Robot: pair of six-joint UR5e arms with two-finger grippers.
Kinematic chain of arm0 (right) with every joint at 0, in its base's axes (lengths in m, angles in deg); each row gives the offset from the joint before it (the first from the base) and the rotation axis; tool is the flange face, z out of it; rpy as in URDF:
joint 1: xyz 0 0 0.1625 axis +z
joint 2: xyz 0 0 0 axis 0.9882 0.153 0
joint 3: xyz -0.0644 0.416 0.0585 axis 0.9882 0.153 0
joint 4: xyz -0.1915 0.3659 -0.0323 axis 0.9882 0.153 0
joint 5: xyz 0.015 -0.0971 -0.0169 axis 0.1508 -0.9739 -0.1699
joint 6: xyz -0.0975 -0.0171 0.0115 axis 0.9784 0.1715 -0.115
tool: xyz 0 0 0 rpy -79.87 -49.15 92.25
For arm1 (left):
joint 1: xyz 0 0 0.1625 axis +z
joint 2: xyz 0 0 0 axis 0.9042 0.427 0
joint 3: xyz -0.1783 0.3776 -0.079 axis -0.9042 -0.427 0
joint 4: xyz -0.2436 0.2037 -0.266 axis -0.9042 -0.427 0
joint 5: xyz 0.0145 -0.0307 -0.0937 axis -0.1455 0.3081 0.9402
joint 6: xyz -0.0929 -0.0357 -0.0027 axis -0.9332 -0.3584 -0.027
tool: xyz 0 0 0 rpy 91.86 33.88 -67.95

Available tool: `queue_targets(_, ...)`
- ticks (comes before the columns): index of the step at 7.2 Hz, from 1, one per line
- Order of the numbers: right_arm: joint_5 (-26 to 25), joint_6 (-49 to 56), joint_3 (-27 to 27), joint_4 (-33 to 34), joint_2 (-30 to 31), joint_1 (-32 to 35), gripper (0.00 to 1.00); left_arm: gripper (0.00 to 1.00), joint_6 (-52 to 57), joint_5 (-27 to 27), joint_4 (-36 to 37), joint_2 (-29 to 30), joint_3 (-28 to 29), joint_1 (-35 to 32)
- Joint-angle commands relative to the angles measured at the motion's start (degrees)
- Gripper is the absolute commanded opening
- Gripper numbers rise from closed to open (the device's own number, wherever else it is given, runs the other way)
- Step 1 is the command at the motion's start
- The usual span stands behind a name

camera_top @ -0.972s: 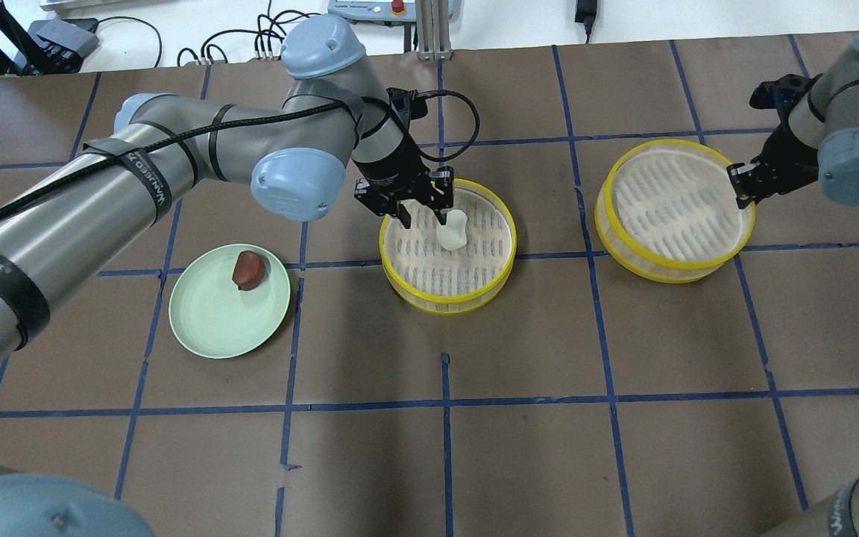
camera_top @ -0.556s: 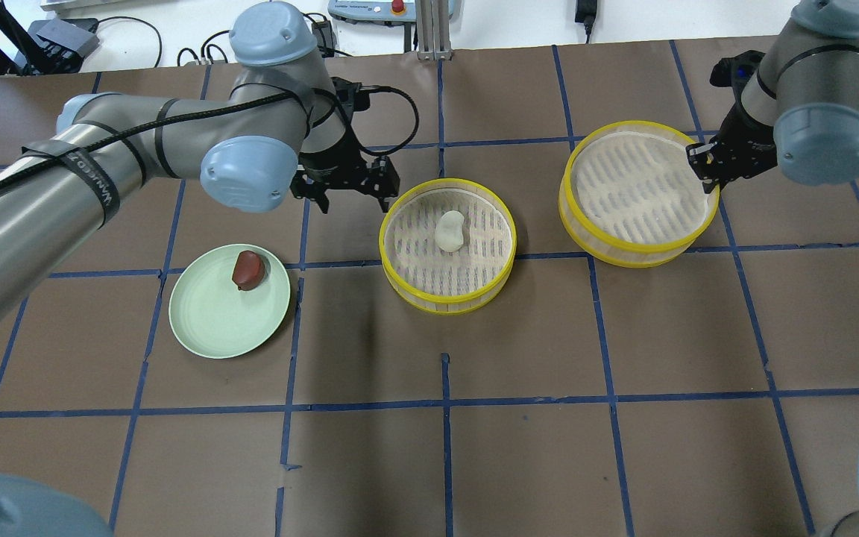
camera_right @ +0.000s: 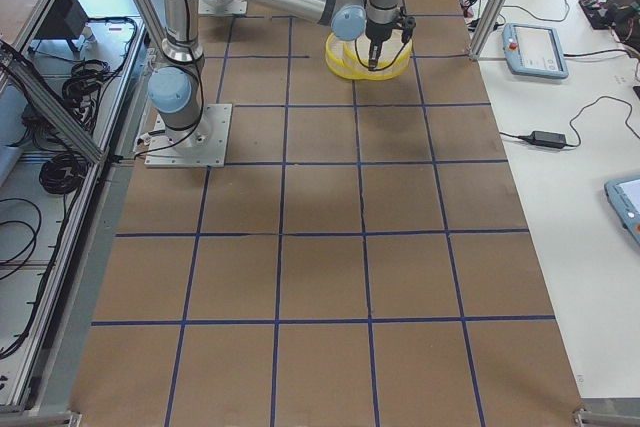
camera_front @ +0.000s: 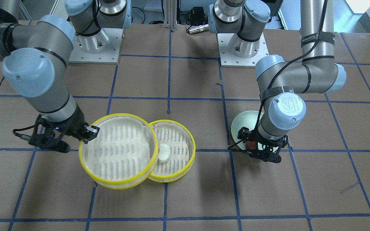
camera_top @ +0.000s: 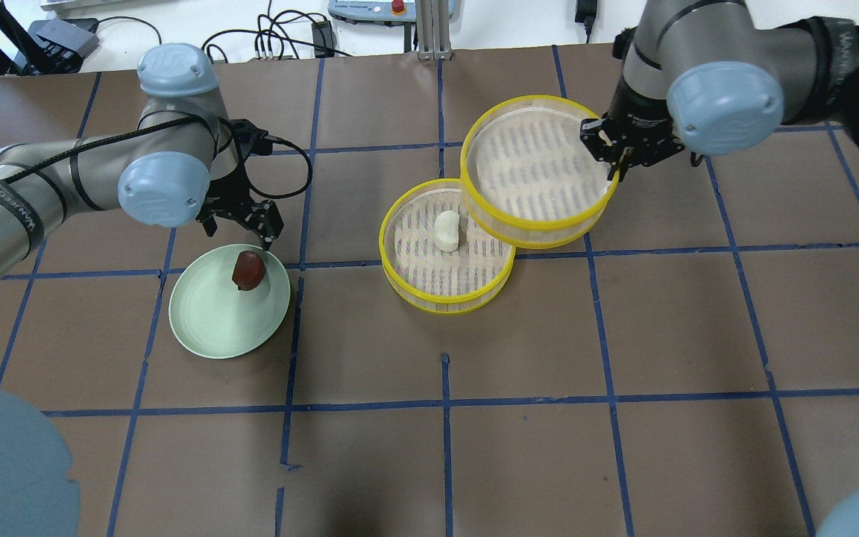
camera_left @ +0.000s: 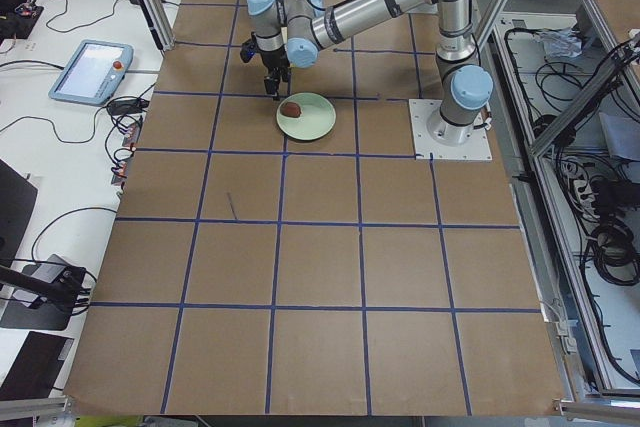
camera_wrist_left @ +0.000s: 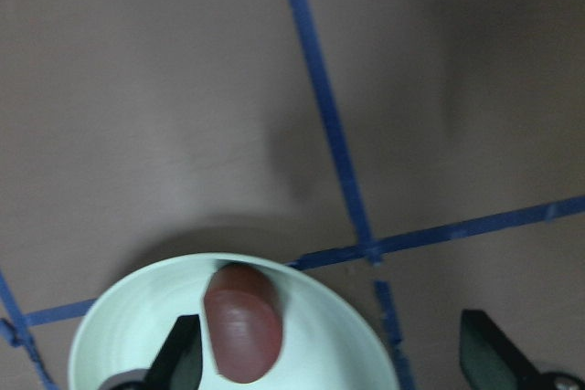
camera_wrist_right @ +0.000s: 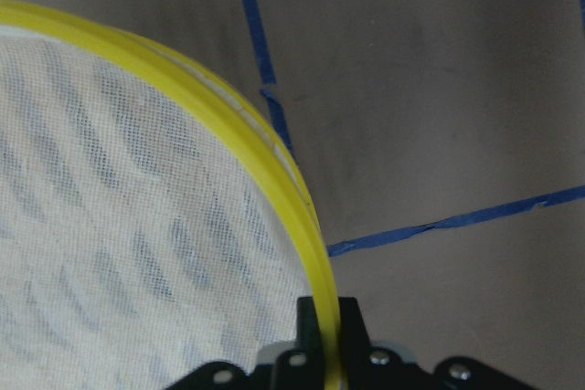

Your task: Stack buns with steamer

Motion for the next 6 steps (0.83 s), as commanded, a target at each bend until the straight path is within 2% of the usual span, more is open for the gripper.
queue_targets(1, 0.1, -8.5, 0.0, 0.0, -2.8, 7.2, 0.08, 1.0, 3.9, 1.9, -0.3, 0.8, -3.7, 1.2)
queue_targets(2, 0.2, -8.8, -1.5, 0.0, -3.1, 7.8, 0.08, 0.84, 5.4, 2.2, -0.3, 2.1, -3.8, 1.2)
queue_targets(3, 0.2, -8.8, -2.5, 0.7, -3.2, 7.9, 0.08, 0.48, 5.0, 2.2, -0.3, 2.8, -3.3, 1.2)
queue_targets(4, 0.3, -8.8, -2.6, 1.0, -3.1, 7.9, 0.08, 0.21, 5.0, 2.2, -0.1, 2.5, -2.6, 1.2)
queue_targets(5, 2.1, -9.0, -2.5, 1.6, -3.0, 8.0, 0.08, 0.12, 4.5, 2.2, 0.5, 2.3, -2.2, 1.2)
queue_targets(6, 3.9, -10.3, -2.5, 3.1, -3.1, 8.0, 0.08, 0.08, 3.6, 2.3, 0.4, 1.8, -1.3, 1.2)
